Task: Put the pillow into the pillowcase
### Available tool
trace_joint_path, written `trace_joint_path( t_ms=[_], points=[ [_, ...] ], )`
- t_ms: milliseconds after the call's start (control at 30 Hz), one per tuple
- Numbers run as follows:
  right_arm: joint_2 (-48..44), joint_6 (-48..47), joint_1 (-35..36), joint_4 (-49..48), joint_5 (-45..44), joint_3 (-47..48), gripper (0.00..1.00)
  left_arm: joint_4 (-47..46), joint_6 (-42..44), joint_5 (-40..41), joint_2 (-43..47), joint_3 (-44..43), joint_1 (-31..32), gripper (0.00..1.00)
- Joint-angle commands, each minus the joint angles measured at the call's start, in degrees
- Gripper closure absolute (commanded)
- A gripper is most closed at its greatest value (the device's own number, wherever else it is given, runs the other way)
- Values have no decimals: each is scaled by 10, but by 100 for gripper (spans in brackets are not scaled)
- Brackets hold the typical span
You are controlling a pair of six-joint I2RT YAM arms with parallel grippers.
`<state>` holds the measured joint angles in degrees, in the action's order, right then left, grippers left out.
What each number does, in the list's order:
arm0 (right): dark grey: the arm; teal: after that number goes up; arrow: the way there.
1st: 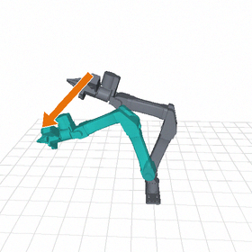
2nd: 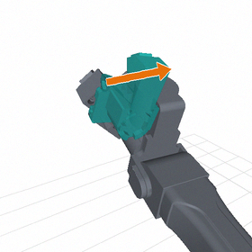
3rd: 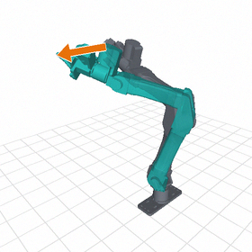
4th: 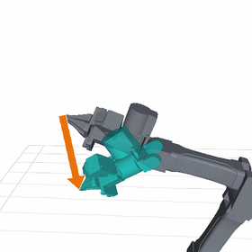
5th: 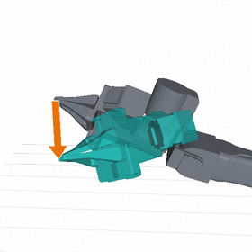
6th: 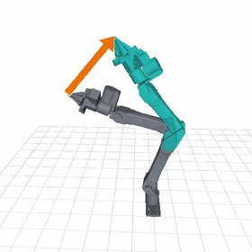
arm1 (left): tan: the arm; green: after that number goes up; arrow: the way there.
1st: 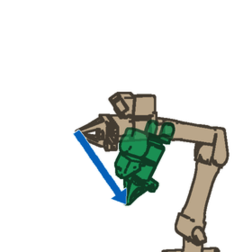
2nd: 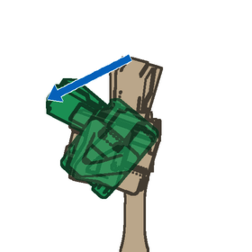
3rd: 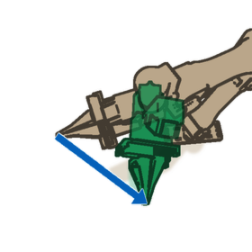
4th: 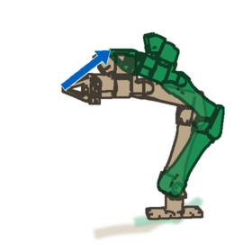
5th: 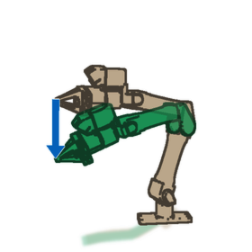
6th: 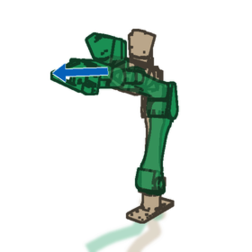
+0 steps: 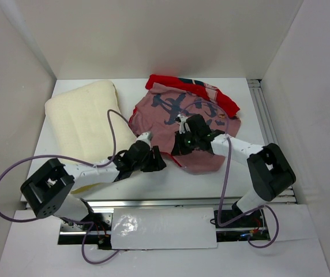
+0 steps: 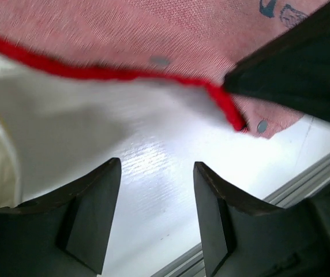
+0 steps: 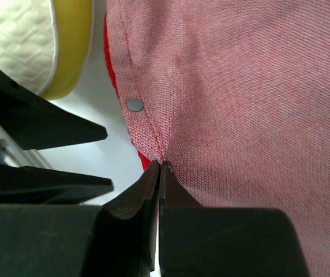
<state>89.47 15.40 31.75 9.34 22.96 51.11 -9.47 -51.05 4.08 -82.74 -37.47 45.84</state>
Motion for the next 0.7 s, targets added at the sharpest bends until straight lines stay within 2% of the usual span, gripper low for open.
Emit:
trace_joint_path(
  t_ms=[0, 33, 200, 267, 367, 667],
  points=[
    [-12, 40, -18, 4, 93, 19, 100, -127, -22, -3, 38, 44, -1, 34],
    [-12, 40, -26, 10, 103, 24, 100, -143, -22, -3, 46, 54, -1, 34],
    [-12, 58, -31, 22, 116, 36, 100, -347, 1, -61, 38, 109, 5, 34],
    [-12, 69, -31, 22, 116, 36, 100, -389, 16, -85, 18, 109, 5, 34],
    [-7, 76, -31, 22, 122, 41, 100, -405, 28, -106, -13, 92, 10, 36],
    [-8, 89, -49, 16, 140, 36, 100, -420, 22, -87, -37, 79, 10, 43]
  ],
)
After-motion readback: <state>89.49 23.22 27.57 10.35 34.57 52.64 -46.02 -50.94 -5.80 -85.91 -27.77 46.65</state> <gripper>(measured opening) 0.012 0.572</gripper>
